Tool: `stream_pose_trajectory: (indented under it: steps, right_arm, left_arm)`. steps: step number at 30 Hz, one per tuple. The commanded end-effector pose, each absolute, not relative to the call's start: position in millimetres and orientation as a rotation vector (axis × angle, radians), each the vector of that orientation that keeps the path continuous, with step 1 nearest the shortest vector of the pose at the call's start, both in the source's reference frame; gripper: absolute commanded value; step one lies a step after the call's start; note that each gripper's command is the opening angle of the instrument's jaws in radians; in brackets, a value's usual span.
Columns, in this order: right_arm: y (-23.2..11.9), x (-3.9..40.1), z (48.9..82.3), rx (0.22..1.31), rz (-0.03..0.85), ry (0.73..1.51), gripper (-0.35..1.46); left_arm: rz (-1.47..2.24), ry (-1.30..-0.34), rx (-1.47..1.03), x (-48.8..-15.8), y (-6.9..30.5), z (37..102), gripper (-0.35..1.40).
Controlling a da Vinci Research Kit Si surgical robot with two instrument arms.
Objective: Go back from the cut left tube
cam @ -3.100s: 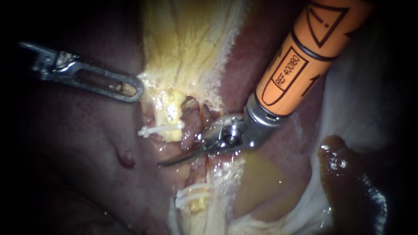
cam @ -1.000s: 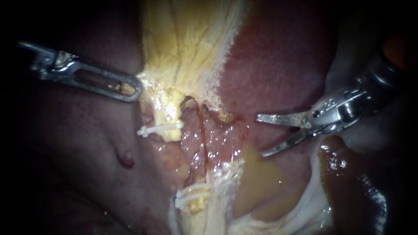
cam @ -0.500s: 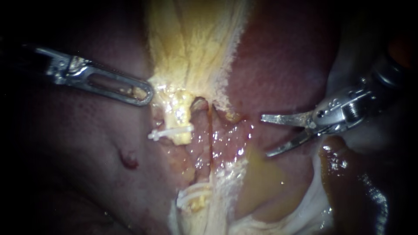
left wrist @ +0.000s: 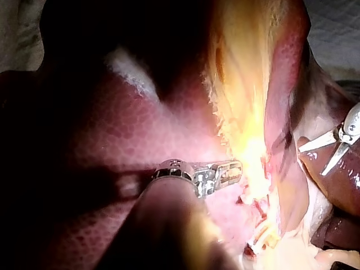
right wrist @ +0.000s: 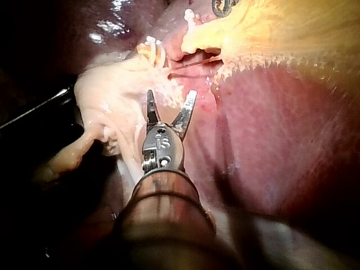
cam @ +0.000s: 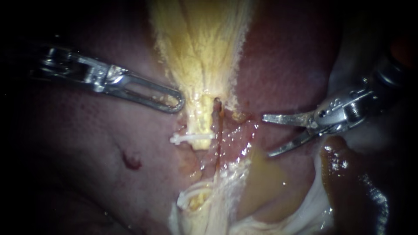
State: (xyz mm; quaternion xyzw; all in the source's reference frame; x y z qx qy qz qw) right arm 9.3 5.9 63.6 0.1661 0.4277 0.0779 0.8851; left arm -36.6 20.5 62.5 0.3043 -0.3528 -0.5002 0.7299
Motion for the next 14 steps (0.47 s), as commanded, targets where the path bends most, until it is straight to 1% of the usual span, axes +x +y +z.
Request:
stream_pose_trajectory:
  steps: [1,14]
  right_arm:
    - [5.9,9.3,63.6,0.346,0.162,0.89,1.45]
    - [5.9,9.4,63.6,0.345,0.162,0.89,1.45]
  left_arm:
    - [-1.099,-0.778,0.671,-36.5,20.5,62.7,-0.35]
    - [-1.098,-0.775,0.671,-36.5,20.6,62.9,-0.35]
